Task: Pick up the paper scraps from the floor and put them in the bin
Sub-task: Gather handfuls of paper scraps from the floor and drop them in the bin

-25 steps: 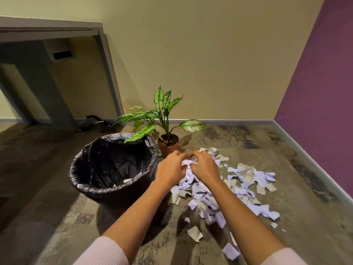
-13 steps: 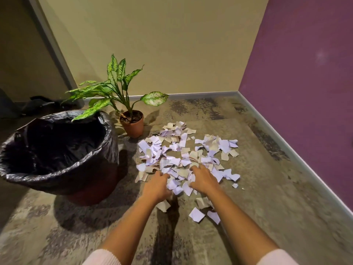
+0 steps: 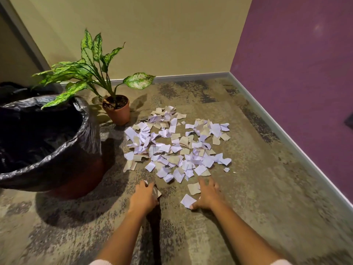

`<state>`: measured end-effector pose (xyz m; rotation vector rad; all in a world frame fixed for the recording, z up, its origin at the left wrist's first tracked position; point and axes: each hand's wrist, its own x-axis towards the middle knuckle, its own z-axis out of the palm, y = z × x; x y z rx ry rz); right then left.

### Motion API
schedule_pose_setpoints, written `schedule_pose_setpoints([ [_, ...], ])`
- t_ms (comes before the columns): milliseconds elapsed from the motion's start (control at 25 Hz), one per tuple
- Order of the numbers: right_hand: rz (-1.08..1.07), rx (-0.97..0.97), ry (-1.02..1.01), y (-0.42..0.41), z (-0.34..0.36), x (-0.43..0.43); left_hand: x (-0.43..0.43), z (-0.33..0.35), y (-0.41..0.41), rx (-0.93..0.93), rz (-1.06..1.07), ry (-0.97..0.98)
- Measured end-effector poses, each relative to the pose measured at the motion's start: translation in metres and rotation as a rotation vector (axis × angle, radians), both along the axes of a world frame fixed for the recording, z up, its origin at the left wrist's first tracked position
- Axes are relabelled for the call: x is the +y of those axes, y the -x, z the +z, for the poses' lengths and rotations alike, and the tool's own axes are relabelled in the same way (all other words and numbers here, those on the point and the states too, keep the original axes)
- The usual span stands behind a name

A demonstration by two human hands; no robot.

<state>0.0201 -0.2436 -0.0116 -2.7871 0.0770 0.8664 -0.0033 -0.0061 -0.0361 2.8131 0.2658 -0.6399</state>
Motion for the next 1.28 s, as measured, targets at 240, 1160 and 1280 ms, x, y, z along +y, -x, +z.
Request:
schedule_pose_setpoints([
  [240,-0.055,-0.026,0.012,0.006,-0.015,0.014,-0.005,-0.007,-0.004,-0.037,-0.064,0.031],
  [1160,0.150,-0.164,-0.220,-0.084,-0.022,0.039,-0.012,-0.010,-0.070,-0.213,-0.035,0.128],
  [1280,0.208,-0.061,-0.112,-0.091,-0.024,0.039,-0.012,-0.012,-0.084,-0.157,-0.150,0.068],
])
